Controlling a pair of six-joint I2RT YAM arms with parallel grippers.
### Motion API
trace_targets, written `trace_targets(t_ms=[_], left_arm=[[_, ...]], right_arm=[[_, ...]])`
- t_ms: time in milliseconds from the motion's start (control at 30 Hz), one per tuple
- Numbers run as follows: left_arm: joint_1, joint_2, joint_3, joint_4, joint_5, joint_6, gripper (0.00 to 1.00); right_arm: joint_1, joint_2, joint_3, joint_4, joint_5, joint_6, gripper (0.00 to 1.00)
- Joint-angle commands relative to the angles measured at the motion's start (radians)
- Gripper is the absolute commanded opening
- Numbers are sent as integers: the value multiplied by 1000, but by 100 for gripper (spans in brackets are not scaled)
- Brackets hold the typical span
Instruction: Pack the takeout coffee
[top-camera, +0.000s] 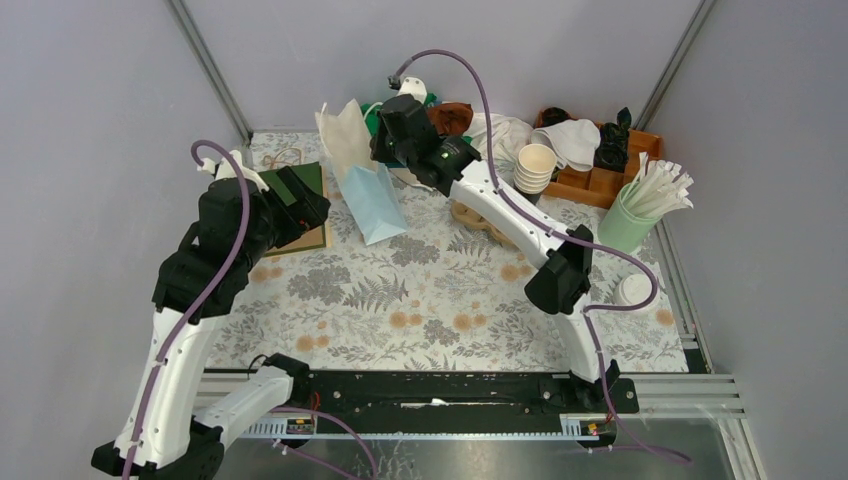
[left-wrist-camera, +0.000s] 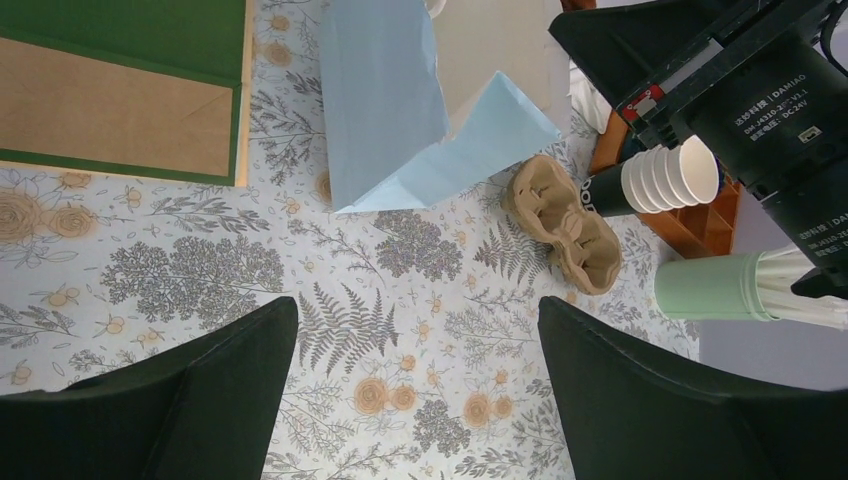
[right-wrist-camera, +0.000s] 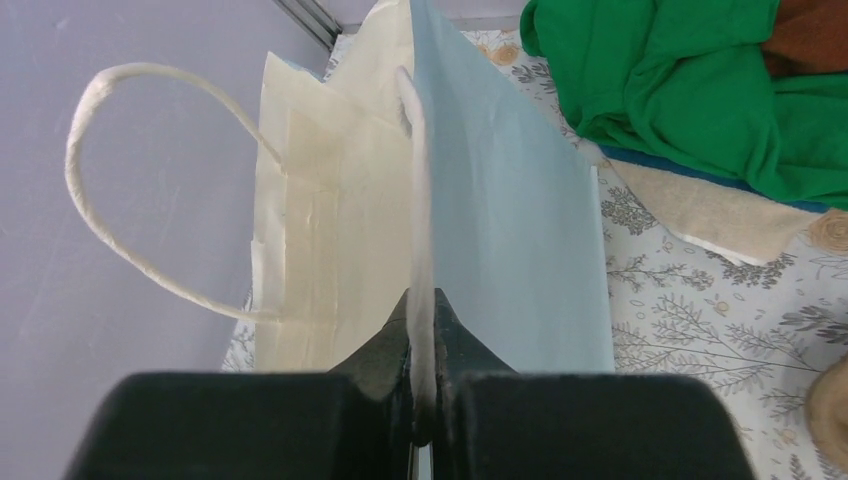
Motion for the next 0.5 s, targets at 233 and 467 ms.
trace_targets(t_ms=[233, 467], left_arm=[[6, 17, 66, 26, -38, 41, 95], [6, 19, 73, 24, -48, 47, 95]], right_arm=[[10, 52, 38, 137, 36, 155, 0], [10, 69, 50, 140, 16, 174, 30]])
